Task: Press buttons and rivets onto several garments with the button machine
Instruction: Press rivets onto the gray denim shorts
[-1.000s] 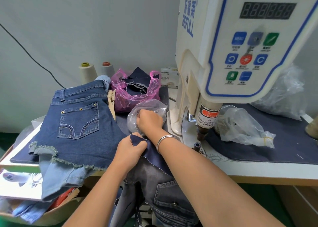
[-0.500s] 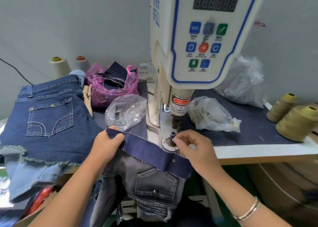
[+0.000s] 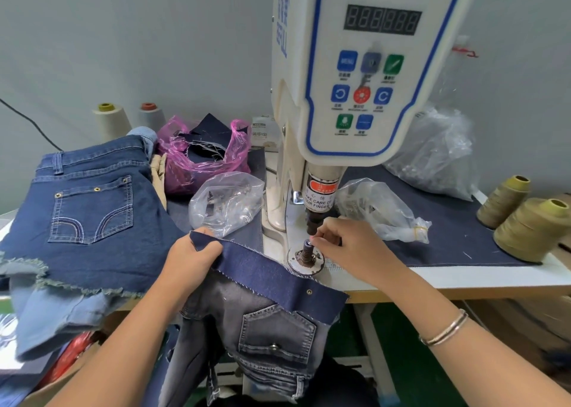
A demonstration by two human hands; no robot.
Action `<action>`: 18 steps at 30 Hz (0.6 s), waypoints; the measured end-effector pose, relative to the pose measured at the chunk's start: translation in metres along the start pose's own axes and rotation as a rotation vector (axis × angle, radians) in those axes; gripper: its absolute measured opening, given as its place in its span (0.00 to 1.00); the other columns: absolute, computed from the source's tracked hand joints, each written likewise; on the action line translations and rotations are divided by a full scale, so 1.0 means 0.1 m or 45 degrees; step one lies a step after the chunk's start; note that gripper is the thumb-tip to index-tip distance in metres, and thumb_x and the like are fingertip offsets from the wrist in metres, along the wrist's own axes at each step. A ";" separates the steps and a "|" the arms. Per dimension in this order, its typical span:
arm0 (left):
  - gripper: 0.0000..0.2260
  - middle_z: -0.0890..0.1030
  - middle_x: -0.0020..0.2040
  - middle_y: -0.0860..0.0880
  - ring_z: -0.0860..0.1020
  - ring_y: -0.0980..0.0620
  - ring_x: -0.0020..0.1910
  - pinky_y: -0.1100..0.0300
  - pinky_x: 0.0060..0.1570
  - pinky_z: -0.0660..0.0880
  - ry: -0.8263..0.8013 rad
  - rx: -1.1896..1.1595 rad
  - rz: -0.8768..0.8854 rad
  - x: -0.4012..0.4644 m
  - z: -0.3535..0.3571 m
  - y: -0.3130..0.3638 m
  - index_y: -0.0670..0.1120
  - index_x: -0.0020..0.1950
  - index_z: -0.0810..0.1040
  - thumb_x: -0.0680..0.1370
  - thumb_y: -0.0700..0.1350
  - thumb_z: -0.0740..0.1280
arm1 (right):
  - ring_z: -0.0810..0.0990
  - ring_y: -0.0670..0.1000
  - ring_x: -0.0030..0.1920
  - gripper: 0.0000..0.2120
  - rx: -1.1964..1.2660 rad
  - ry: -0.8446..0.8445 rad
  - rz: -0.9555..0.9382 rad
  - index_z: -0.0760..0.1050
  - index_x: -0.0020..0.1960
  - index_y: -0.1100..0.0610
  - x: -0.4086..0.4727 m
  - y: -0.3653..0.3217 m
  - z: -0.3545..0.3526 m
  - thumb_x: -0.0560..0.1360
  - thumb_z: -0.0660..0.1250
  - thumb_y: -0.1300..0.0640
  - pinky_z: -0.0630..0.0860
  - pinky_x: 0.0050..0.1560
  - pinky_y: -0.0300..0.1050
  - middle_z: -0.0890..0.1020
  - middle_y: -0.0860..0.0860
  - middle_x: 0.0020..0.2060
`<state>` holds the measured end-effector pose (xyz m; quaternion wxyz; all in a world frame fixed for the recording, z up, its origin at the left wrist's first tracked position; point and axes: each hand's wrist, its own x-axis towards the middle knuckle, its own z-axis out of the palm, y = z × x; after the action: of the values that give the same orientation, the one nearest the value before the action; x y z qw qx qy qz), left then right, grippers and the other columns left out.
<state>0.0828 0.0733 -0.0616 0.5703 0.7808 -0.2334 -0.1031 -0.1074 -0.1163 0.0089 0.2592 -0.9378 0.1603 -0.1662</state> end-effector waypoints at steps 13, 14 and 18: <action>0.05 0.70 0.28 0.54 0.67 0.58 0.30 0.61 0.32 0.63 -0.520 -0.086 0.064 -0.19 -0.05 0.33 0.50 0.30 0.71 0.64 0.50 0.63 | 0.78 0.40 0.46 0.06 0.393 0.273 -0.106 0.77 0.49 0.44 -0.51 -0.08 0.19 0.73 0.67 0.51 0.70 0.46 0.28 0.80 0.39 0.44; 0.06 0.70 0.29 0.54 0.68 0.57 0.30 0.61 0.33 0.64 -0.620 -0.087 0.103 -0.23 -0.02 0.40 0.51 0.30 0.72 0.63 0.51 0.64 | 0.77 0.39 0.50 0.08 0.418 0.170 -0.098 0.75 0.52 0.41 -0.55 -0.11 0.23 0.73 0.67 0.50 0.69 0.49 0.27 0.79 0.38 0.48; 0.06 0.71 0.29 0.53 0.69 0.57 0.31 0.66 0.31 0.65 -0.818 -0.216 0.195 -0.35 0.08 0.69 0.51 0.31 0.73 0.64 0.52 0.66 | 0.73 0.33 0.56 0.19 0.566 -0.166 0.046 0.67 0.59 0.34 -0.55 -0.17 0.29 0.76 0.68 0.53 0.68 0.54 0.25 0.75 0.32 0.56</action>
<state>0.0316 0.0671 -0.0027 0.5366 0.6383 -0.4498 -0.3198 -0.1413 -0.0686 -0.0182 0.4723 -0.8633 0.1194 -0.1318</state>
